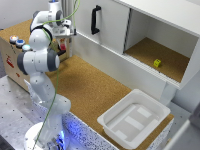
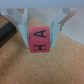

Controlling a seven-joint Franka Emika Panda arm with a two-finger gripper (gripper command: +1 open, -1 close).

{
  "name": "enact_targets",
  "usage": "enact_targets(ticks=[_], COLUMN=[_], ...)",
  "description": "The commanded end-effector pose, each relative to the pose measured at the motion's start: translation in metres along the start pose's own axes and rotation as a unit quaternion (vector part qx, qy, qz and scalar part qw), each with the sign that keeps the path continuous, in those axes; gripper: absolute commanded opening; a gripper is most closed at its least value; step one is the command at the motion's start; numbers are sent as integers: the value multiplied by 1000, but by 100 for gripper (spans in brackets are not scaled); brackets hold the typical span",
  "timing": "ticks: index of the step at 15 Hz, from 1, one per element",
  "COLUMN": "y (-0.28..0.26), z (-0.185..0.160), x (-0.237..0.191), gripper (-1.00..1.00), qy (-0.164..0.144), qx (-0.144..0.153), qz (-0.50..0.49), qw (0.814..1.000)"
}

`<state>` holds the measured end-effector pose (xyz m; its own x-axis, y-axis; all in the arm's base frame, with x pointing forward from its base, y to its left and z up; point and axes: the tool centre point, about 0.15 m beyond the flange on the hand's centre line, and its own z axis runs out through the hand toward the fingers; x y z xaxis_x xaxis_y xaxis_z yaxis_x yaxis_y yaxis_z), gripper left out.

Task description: Put the pink block on the table

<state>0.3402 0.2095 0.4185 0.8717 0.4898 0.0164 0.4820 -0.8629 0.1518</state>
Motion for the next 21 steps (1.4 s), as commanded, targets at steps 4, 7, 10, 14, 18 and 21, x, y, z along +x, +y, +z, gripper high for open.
enact_targets(ticks=[4, 7, 10, 14, 18, 21], y=[66, 81, 101, 131, 144, 151], z=[97, 132, 151, 170, 186, 196], x=[-36, -32, -31, -29, -27, -28], gripper=[-100, -100, -100, -100, -100, -100], qy=[11, -36, -38, -39, -30, -20], qx=[64, 58, 49, 53, 51, 33], qz=[94, 117, 152, 193, 195, 207], qw=[993, 991, 986, 979, 979, 978])
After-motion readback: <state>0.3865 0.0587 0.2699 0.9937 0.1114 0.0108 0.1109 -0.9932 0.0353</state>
